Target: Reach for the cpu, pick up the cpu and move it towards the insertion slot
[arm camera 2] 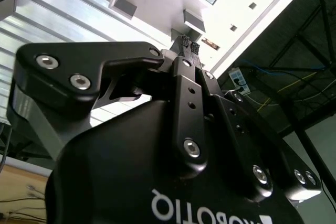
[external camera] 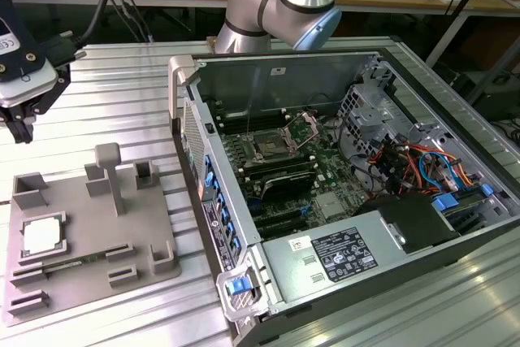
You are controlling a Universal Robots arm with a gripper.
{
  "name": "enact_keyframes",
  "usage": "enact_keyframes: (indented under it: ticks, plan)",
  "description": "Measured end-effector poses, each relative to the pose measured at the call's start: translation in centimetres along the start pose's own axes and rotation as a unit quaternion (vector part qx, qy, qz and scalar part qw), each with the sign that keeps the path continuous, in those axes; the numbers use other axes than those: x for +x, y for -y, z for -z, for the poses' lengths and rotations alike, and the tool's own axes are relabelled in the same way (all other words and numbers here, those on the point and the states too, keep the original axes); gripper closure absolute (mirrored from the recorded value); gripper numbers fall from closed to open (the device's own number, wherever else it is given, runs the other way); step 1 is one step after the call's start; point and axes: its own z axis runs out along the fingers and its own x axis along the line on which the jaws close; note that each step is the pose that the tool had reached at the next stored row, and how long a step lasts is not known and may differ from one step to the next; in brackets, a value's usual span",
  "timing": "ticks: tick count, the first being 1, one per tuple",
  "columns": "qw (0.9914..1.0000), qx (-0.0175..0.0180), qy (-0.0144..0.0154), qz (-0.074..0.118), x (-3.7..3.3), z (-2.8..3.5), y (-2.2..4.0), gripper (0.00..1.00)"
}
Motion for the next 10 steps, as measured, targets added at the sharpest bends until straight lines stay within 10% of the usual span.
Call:
enact_keyframes:
  ticks: [10]
  plan:
    - [1.00000,0.0000,0.0000,0.000,0.22,-0.05,0.00,0.89]
